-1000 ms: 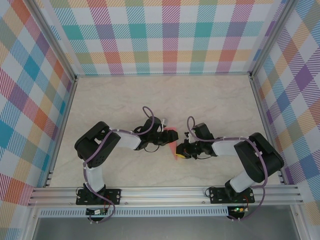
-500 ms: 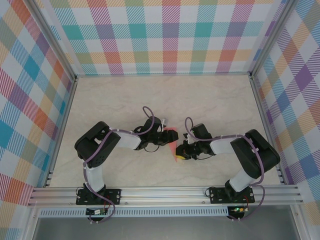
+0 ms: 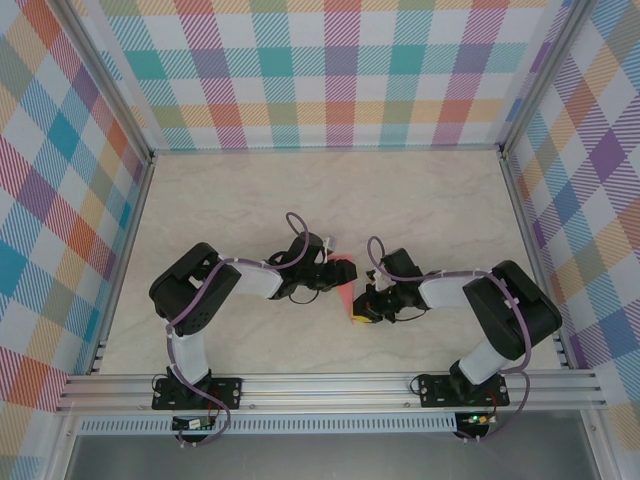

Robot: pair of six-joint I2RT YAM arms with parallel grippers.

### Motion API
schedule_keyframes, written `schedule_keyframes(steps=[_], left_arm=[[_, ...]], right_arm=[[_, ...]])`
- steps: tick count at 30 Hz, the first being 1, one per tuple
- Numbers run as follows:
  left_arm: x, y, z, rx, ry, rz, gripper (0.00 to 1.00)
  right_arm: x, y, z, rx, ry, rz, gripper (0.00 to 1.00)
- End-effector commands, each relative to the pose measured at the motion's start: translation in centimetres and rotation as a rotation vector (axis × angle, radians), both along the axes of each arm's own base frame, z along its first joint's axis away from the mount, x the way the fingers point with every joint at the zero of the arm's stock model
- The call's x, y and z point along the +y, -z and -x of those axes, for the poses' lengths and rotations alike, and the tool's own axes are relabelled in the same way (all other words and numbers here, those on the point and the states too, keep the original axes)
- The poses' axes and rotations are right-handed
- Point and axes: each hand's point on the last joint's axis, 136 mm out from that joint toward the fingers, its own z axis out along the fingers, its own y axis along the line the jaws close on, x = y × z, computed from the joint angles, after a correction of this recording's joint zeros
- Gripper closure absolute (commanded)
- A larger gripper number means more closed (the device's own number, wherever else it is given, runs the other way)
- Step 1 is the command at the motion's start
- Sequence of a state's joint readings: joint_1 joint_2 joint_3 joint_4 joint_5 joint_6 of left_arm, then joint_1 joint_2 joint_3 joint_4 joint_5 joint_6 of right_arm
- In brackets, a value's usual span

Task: Fold a paper plane with a square sheet of paper (pick it up from the middle)
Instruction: Fold the wing for the fifth time at the center of the table.

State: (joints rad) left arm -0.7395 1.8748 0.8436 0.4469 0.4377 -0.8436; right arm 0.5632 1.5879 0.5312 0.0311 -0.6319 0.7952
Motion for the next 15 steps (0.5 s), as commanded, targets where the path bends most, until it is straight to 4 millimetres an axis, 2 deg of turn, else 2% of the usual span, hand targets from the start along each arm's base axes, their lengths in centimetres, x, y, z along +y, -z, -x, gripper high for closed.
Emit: schedule_keyframes(steps=[1,9,15], left_arm=[[0.7,2.5,1.0,0.047,0.006,-0.081,0.50],[0.7,2.5,1.0,0.046,0.008,-0.083,0.50],[0.6,2.5,1.0,0.051,0.012,-0.081,0.50]], right_arm=[[-2.1,3.0,2.3,0.088,-0.005,0.148,0.96],[-1.5,1.3,2.1,0.054,-0.019,0.119,0.85],[-1.9,1.6,2.4,0.049,-0.034,0.173,0.85]])
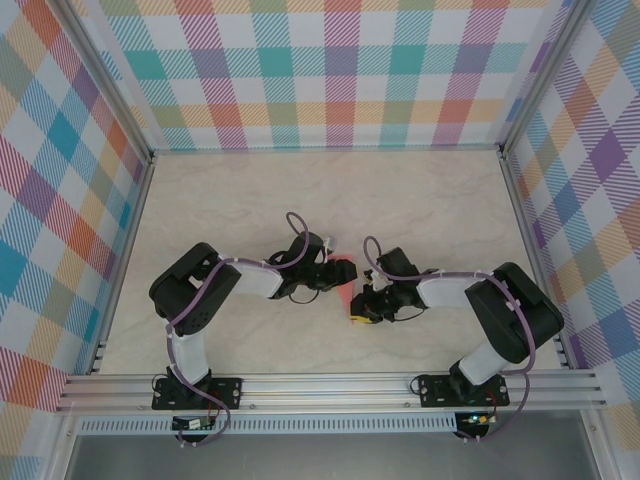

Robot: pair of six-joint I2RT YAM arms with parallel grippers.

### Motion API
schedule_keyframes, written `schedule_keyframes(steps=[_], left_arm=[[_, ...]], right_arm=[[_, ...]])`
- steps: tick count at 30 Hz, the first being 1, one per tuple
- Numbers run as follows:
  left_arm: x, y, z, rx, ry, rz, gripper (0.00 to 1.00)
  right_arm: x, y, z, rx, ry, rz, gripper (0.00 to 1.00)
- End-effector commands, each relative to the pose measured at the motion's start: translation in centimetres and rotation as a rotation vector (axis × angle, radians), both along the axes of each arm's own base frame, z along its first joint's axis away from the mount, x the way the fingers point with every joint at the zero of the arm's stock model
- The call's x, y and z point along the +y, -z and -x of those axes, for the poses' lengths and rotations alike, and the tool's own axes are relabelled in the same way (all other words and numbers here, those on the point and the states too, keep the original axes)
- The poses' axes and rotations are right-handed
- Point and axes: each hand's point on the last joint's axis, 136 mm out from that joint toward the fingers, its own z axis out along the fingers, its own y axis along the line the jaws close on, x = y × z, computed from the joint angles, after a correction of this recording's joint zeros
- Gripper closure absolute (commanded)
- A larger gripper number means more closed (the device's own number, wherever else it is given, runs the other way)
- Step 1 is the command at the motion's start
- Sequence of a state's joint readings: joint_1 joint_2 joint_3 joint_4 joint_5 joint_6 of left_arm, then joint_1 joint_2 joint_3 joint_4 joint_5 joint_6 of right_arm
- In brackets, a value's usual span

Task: Fold a paper plane with a square sheet of paper (pick it up from the middle)
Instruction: Fold the wing for the fifth time at the center of the table.

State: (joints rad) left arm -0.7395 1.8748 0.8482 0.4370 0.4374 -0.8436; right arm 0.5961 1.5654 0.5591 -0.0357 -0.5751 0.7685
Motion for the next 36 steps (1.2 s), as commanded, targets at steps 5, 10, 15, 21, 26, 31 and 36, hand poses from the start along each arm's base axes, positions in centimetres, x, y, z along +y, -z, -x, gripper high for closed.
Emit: schedule_keyframes(steps=[5,10,15,21,26,31,36], left_arm=[[0.6,2.4,1.0,0.047,0.011,-0.078,0.50],[0.6,2.6,0.9,0.049,0.009,-0.080,0.49],[0.6,2.6,0.9,0.050,0.011,-0.080,0.50],[0.6,2.7,1.0,0.053,0.013,-0.082,0.50],[0.5,2.6,1.0,0.051,0.013,-0.080,0.50],[0.6,2.7,1.0,0.054,0.011,-0.082,0.50],[0.7,2.8,1.1,0.055,0.012,-0.084,0.50]], right_arm=[[-3.1,2.2,2.2,0.063,0.011,0.204,0.88],[-3.3,2.6,2.3,0.067,0.021,0.216,0.92],[-3.2,2.2,2.2,0.060,0.021,0.212,0.89],[-3.0,1.3,2.0,0.018,0.010,0.205,0.80],[-3.2,1.6,2.2,0.017,-0.004,0.242,0.83],[-3.4,2.4,2.3,0.043,0.006,0.272,0.91],[-3.8,2.7,2.6,0.052,0.004,0.295,0.92]])
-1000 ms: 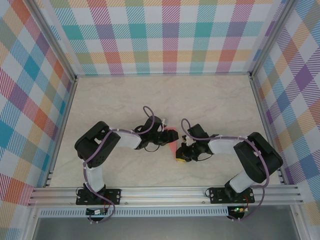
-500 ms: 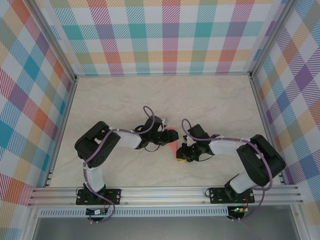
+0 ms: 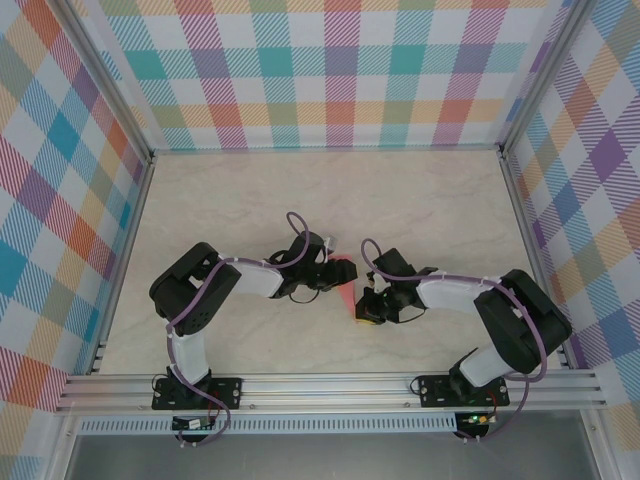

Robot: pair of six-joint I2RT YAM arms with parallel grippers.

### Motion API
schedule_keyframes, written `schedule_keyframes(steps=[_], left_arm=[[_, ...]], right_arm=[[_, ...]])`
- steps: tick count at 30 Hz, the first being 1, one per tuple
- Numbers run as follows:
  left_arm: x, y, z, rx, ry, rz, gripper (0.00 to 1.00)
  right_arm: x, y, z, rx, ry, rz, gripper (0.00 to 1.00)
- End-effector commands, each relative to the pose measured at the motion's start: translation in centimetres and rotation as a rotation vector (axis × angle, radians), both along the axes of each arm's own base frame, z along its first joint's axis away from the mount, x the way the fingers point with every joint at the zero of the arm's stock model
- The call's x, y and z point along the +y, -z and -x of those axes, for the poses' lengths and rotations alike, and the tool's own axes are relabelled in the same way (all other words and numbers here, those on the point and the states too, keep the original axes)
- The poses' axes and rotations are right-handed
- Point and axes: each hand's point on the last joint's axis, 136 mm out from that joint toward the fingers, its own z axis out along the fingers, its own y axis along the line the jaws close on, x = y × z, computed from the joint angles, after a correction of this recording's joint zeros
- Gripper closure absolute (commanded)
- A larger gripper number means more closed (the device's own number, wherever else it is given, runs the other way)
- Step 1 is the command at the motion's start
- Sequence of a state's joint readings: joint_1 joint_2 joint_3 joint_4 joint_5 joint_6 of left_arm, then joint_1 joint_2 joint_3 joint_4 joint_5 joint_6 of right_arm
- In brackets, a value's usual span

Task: Fold a paper plane with a square sheet of paper (pick it up from the middle)
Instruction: Fold the wing for the fifth time at the center of the table.

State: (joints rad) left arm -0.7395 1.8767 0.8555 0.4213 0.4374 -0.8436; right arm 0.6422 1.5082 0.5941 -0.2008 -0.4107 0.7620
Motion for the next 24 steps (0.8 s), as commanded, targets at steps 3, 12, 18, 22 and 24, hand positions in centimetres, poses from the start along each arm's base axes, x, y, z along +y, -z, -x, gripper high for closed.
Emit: schedule_keyframes(steps=[3,12,18,22,24], left_arm=[[0.6,2.8,1.0,0.050,0.010,-0.079,0.50],[0.9,3.2,1.2,0.058,0.012,-0.098,0.50],[0.8,3.2,1.1,0.060,0.011,-0.099,0.50],[0.8,3.2,1.0,0.065,0.010,-0.101,0.50],[0.8,3.3,1.1,0.065,0.011,-0.103,0.50]], right_arm=[[-2.4,1.8,2.0,0.070,0.006,0.132,0.91],[-1.5,-3.2,-0.6,-0.122,0.080,0.017,0.83],[2.6,-5.9,-2.2,-0.172,0.068,-0.231,0.86],[4.0,-5.7,-2.9,-0.151,0.065,-0.277,0.88],[4.1,-5.4,-3.1,-0.145,0.065,-0.274,0.87]])
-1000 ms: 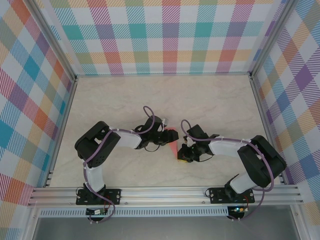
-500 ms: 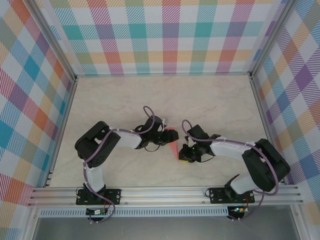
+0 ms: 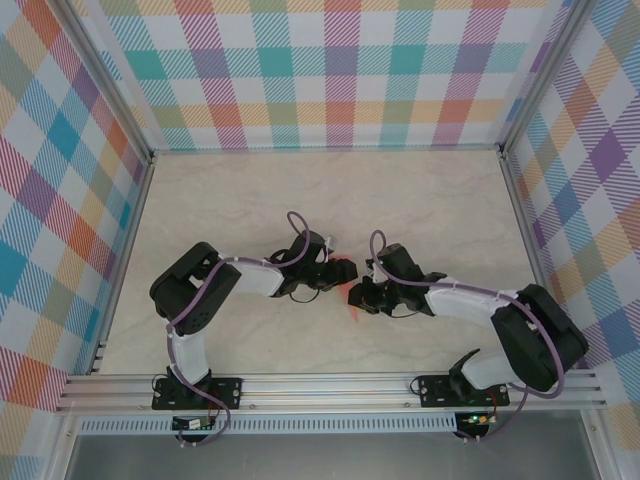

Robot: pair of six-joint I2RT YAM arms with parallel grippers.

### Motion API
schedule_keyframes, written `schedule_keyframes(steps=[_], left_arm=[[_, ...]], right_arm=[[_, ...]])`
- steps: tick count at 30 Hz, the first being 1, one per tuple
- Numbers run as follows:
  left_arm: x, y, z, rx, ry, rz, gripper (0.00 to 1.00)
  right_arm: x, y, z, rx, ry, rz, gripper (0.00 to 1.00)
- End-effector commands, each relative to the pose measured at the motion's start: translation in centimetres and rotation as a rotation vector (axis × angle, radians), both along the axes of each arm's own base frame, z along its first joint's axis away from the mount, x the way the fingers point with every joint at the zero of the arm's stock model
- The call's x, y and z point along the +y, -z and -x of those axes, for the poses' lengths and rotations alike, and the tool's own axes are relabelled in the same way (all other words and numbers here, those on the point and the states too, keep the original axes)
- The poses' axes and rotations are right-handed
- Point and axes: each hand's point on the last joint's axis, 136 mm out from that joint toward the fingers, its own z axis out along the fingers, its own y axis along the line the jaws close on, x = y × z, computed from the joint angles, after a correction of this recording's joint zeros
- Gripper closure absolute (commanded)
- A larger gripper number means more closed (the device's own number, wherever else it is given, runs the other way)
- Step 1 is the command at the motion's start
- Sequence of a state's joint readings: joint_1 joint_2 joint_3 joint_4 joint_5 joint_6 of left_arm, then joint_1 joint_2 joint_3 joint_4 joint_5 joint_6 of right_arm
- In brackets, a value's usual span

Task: Fold a paper plane with a square sheet of paper (pick it up from the middle)
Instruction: Fold the wing for the fifth time at the center of the table.

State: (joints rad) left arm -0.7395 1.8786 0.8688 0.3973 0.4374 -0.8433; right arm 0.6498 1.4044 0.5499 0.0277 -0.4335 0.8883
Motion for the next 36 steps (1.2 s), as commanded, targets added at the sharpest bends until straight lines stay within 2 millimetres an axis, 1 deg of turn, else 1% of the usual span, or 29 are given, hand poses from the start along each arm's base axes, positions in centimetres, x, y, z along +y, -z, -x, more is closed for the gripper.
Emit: schedule_keyframes(steps=[1,8,10,13,15,19,21,24,27,30,34,36], left_arm=[[0.9,3.3,1.2,0.057,0.011,-0.095,0.50],[0.9,3.3,1.1,0.058,0.010,-0.097,0.50],[1.0,3.4,1.3,0.061,0.011,-0.103,0.50],[1.2,3.5,1.3,0.063,0.009,-0.112,0.50],[1.3,3.6,1.4,0.061,0.010,-0.116,0.50],[1.4,3.8,1.5,0.065,0.013,-0.122,0.50],[1.4,3.8,1.4,0.064,0.011,-0.123,0.50],[1.4,3.9,1.4,0.065,0.011,-0.127,0.50],[1.4,3.9,1.5,0.065,0.012,-0.129,0.50],[1.5,4.0,1.4,0.069,0.011,-0.131,0.50],[1.4,3.9,1.5,0.070,0.012,-0.129,0.50],[1.4,3.9,1.5,0.072,0.014,-0.129,0.50]], right_arm=[[1.6,-1.0,-0.6,-0.009,-0.015,-0.075,0.87],[1.5,1.2,-0.2,0.044,-0.014,-0.051,0.88],[0.6,2.2,0.1,0.048,-0.003,-0.001,0.87],[-1.3,4.3,1.4,0.083,0.004,0.093,0.87],[-2.0,5.2,2.3,0.103,0.003,0.106,0.87],[-3.3,6.4,3.6,0.132,0.020,0.141,0.87],[-3.8,6.5,3.9,0.132,0.027,0.155,0.87],[-4.0,6.0,4.0,0.127,0.025,0.161,0.86],[-3.5,4.9,4.0,0.112,0.006,0.132,0.85],[-2.9,3.1,3.5,0.069,-0.010,0.092,0.84],[-1.1,0.0,2.8,-0.020,-0.070,0.014,0.81],[-0.2,-1.0,2.4,-0.047,-0.101,-0.007,0.81]])
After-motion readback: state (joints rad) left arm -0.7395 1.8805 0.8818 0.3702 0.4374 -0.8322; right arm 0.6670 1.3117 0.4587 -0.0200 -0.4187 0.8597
